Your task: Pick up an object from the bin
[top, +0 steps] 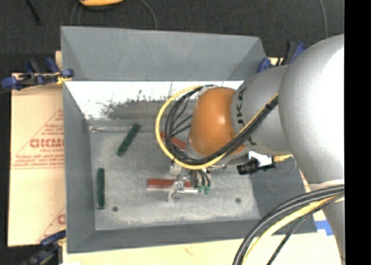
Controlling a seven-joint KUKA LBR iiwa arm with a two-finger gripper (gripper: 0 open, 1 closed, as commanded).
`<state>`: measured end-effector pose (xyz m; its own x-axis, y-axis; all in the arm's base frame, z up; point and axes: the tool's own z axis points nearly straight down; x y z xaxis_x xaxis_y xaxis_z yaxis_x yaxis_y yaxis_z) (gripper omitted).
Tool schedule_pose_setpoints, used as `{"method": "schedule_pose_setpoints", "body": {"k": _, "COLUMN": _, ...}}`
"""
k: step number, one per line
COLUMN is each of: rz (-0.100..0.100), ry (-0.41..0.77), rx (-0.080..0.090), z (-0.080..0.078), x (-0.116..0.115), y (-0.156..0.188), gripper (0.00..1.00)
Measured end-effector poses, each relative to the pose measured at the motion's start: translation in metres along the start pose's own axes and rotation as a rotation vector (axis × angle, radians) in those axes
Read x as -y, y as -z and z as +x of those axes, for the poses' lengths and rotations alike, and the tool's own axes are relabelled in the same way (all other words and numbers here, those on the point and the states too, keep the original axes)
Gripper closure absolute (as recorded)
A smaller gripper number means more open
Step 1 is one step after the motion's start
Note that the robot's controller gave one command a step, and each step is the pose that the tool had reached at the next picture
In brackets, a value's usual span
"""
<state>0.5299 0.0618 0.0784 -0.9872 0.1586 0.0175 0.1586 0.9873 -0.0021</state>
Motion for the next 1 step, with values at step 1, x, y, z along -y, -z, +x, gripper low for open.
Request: {"method": "schedule_pose_setpoints", "body": {"k": 1, "rz": 0.000, "ry": 0.000, "rx": 0.001, "z": -0.0002, "x": 0.0000, "y": 0.0001, "gripper": 1.00}}
